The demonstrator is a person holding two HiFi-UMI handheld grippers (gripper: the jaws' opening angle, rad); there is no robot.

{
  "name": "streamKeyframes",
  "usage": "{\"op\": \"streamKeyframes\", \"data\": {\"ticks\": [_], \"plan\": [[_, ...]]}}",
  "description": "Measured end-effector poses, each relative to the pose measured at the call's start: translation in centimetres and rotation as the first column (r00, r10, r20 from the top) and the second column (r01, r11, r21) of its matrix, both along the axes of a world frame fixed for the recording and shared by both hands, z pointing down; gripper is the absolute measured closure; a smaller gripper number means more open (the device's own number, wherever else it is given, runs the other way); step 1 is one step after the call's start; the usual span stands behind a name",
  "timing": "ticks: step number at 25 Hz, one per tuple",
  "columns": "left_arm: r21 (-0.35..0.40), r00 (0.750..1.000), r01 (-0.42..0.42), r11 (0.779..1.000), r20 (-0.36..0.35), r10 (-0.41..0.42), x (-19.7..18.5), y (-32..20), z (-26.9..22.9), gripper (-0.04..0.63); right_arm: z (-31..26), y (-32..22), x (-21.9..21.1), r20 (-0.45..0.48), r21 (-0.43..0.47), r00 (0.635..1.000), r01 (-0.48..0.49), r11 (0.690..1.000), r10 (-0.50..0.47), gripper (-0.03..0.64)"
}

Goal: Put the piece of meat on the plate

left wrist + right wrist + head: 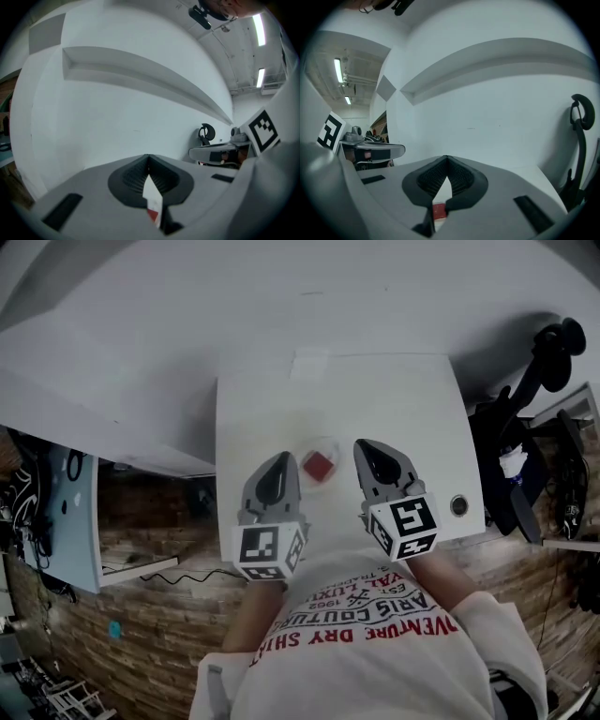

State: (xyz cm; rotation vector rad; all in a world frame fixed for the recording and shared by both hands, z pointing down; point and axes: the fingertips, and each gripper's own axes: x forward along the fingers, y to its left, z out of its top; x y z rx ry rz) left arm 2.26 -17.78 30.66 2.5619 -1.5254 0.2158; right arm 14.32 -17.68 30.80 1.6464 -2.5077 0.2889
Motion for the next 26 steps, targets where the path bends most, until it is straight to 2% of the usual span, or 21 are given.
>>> {"op": "streamKeyframes", "data": {"ticks": [16,26], "plan": [[0.010,1.000,0.007,1.000,-0.017,-0.006,-0.3,-0.2,-0.5,0.591,0.4,-0.2,-1.0,-0.019,-0.012,0.999,0.035,0.999,-0.035,0.604],[-0.012,1.000,-0.002,1.000,-0.019,0.001,0.0,-0.6,0.3,0.591,1.0,-0.6,-1.3,-0.015,-0.036,0.999,0.040,0.999,-0.041,0.604]]}}
